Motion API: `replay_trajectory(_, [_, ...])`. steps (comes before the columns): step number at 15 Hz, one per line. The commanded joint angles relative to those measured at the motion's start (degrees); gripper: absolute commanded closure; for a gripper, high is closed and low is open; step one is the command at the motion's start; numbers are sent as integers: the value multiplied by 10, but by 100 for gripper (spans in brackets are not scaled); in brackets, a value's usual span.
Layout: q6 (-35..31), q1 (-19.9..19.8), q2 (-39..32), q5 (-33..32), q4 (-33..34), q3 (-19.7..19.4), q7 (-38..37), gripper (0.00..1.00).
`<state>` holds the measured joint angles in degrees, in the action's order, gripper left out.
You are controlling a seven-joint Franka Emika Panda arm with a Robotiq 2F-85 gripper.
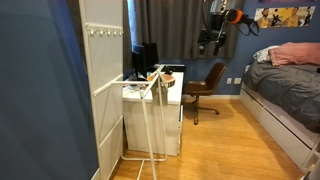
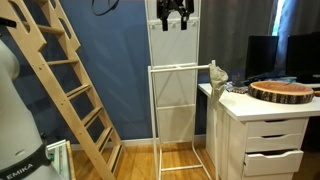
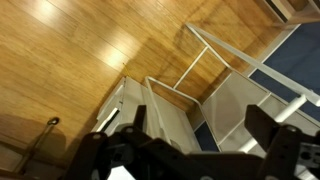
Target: Pull the white clothes hanging rack slightly backwards
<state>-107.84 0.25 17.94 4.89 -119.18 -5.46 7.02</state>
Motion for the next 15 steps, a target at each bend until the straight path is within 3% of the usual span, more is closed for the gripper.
replay_trajectory(1, [-24, 9, -76, 40, 73, 27, -56, 0])
replay_trajectory(6, [-110, 20, -153, 39, 110, 61, -90, 0])
replay_trajectory(7, [-89, 14, -119, 32, 84, 56, -77, 0])
replay_trajectory(15, [-94, 12, -126, 32, 87, 58, -77, 0])
